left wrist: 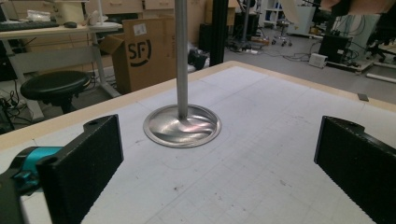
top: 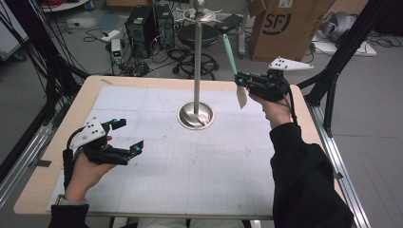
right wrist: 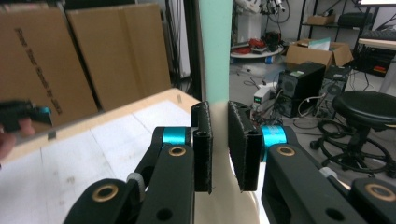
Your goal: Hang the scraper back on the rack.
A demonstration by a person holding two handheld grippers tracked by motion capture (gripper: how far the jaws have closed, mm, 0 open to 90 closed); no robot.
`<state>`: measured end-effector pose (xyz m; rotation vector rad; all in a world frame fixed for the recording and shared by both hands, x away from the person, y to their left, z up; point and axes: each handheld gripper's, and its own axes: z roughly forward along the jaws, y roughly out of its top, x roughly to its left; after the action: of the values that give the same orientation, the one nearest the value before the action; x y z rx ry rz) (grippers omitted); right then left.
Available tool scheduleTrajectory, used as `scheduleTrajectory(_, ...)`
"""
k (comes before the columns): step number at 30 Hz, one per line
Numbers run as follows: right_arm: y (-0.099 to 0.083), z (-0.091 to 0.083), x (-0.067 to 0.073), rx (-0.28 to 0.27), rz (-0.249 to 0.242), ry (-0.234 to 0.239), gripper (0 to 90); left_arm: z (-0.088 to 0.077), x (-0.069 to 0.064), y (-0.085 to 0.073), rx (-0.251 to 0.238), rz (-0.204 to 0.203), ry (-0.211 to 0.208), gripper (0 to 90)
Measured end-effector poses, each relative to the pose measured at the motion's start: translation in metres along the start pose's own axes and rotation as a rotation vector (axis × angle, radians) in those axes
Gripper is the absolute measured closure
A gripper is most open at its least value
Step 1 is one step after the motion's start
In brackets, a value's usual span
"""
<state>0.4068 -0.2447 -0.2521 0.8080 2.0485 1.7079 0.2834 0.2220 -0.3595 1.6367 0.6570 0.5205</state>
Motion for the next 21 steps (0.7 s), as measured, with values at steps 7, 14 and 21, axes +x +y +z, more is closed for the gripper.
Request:
scheduleTrajectory(7, 0.015, 0.005, -0.005, -0.040, -0.015, 0.002, 80.4, -0.002, 0.000, -0.001, 0.000, -0.003, 0.005, 1.7)
scheduleTrajectory(14, 0.018, 0.008, -0.008, -0.060, 0.005, 0.006, 80.4, -0.006, 0.001, -0.001, -0.002, -0.008, 0.011, 1.7)
scheduleTrajectory(21, 0.019, 0.012, -0.009, -0.074, 0.030, 0.020, 80.3, -0.006, 0.001, -0.003, 0.004, -0.013, 0.015, 1.7)
